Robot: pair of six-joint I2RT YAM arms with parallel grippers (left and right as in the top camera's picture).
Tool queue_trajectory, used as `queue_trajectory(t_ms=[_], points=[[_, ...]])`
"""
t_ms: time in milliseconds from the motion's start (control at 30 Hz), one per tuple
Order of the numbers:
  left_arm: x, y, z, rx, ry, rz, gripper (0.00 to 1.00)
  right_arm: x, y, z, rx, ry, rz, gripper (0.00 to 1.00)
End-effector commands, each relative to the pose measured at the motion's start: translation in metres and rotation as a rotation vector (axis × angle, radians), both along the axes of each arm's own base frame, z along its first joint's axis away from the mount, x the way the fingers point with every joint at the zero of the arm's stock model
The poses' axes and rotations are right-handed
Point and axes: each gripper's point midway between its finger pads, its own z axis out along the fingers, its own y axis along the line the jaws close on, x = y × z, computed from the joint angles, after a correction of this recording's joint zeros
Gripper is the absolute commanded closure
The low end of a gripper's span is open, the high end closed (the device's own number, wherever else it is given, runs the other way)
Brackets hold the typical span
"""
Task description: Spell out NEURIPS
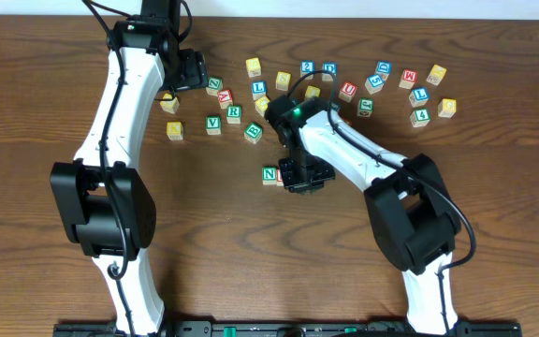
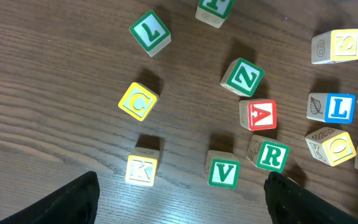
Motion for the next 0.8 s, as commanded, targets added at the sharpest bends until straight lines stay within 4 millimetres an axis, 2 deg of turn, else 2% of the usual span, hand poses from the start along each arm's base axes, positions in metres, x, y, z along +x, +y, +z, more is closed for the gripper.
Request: queue_trajectory(t_ms=[0,133,267,500,767], points=[[-0.002,0.003,-0.009,0.016,0.024,0.011,0.16,0.013,-0.006,0.026,0.035,-0.061,-0.015,0.83],[-0.002,0.003,-0.009,0.016,0.024,0.01,0.16,0.024,-0.018,0.025,0.018,-0.084,-0.06,0.8],[-0.002,0.003,-0.009,0.016,0.024,0.01,0.16,0.038,-0.016,0.021,0.044,-0.126,-0.077,0.78],[-0.002,0.003,-0.009,0.016,0.024,0.011,0.16,0.043,-0.014,0.008,0.045,-0.139,-0.101,0.79],[-0.002,0.003,-0.009,0.016,0.024,0.01,0.16,0.05,-0.01,0.004,0.059,-0.161,-0.101,0.79]])
